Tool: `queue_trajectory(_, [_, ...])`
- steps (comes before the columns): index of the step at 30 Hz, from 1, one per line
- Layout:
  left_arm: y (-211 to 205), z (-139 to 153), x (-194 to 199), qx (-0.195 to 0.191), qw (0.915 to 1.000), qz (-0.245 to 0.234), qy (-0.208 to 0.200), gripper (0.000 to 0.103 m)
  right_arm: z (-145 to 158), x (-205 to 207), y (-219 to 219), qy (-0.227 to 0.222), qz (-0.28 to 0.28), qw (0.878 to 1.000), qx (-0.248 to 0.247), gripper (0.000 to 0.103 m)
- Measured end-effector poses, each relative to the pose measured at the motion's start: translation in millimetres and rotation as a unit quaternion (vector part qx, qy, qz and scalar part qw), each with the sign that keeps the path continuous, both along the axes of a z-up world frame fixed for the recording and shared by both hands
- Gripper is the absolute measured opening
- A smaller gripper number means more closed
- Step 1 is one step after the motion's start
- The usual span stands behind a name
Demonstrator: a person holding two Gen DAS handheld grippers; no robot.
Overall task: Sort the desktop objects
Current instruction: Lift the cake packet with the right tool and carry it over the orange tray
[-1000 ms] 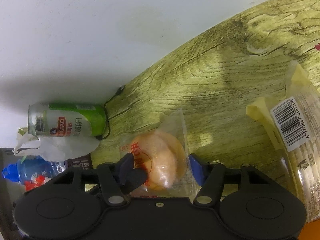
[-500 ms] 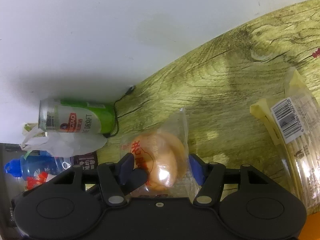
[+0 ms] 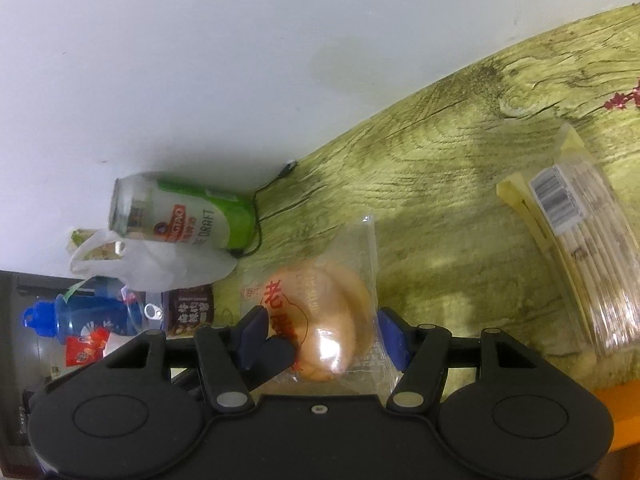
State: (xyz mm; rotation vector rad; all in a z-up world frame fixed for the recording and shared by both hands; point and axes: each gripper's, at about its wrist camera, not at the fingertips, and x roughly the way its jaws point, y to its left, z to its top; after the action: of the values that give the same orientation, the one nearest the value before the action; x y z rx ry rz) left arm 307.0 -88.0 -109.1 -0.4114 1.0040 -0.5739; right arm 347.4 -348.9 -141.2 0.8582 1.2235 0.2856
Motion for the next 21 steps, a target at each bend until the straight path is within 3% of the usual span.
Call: queue_trajectory(21, [2.7, 50.2, -106.2, 0.012, 0.9997, 0.007, -0.021, 0.057, 48.3, -92.6, 4.8, -0.021, 0.014, 0.999, 0.021, 0.059])
